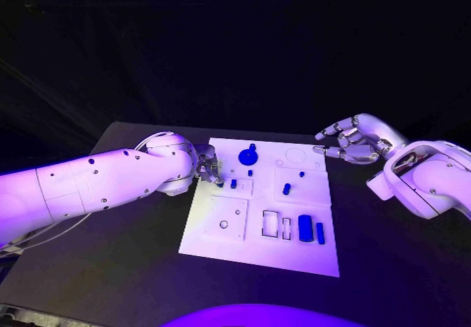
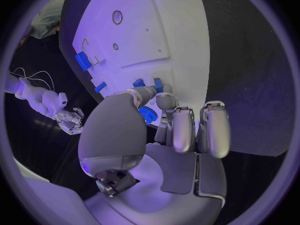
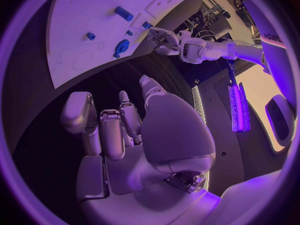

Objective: Assemble the parts on the task board

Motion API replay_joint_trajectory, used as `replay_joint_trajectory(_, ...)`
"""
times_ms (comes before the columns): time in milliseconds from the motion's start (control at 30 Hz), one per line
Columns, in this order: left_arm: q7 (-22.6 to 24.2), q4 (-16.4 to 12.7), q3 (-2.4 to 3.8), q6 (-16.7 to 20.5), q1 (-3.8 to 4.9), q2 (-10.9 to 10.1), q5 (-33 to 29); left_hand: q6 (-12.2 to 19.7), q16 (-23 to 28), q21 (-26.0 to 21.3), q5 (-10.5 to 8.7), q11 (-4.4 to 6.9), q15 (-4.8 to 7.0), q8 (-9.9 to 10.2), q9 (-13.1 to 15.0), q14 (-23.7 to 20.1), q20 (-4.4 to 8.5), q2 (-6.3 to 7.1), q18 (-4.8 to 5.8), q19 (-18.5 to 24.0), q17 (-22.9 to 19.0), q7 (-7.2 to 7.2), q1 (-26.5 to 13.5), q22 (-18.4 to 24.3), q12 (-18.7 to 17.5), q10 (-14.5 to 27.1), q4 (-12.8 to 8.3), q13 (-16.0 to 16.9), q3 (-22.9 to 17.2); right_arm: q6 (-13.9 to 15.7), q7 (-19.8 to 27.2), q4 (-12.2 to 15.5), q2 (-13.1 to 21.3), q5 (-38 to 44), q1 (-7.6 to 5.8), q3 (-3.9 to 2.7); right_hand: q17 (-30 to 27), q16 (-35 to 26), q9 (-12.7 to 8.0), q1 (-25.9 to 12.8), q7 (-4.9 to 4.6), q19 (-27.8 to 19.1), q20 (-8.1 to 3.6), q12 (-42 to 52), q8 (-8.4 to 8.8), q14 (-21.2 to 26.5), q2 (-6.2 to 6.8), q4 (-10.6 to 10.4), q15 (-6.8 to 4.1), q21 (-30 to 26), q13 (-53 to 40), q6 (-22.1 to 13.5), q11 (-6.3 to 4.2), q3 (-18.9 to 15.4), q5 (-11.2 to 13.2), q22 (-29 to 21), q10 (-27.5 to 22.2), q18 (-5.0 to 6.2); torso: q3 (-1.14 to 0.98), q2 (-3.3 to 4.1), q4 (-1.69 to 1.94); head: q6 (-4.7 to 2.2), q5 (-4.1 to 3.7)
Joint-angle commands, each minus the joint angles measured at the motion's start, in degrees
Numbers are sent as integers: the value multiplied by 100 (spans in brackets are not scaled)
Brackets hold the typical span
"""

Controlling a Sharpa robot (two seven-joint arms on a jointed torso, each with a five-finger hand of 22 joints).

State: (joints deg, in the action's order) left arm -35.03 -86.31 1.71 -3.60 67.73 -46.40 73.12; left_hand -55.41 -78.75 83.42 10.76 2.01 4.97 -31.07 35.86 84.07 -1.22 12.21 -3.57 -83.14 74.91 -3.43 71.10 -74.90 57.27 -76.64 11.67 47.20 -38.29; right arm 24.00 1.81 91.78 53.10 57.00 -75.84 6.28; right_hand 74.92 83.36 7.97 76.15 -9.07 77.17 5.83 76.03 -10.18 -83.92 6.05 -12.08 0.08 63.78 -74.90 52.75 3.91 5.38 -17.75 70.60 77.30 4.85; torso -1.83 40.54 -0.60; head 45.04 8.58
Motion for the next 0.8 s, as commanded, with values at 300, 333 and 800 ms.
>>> replay_joint_trajectory(300,-35,30,-15,-143,-19,71,-189,-102,4,11,-28,50,65,-72,68,267,34,-20,75,-11,181,182,-279,-282,-3,-62,-487,-15,-528,-21,18,5,1,51,3,-1,472,-24,-8,-24,22,7,-10,17,-22,-354,-49,10,-43,4,-80,-21,8,-29,-39,6,5,81,-1,6,-1,2,-13)
replay_joint_trajectory(333,-36,34,-15,-146,-19,75,-190,-101,3,9,-29,51,66,-73,70,267,36,-19,74,-10,182,185,-290,-280,-3,-62,-472,-14,-510,-21,18,4,0,51,3,-1,472,-24,-8,-24,22,7,-10,17,-22,-354,-49,10,-43,4,-80,-21,8,-29,-39,6,5,81,0,4,-2,6,-13)
replay_joint_trajectory(800,-46,96,-15,-185,-19,123,-220,-211,4,10,-38,99,105,-102,93,269,71,-41,80,-28,185,249,-444,-304,47,-78,-93,54,223,-18,17,3,-3,51,3,-1,468,-30,-14,-24,23,9,-13,12,-26,-354,-55,2,-45,-8,-72,-22,7,-43,-65,3,1,82,-1,5,3,27,-30)
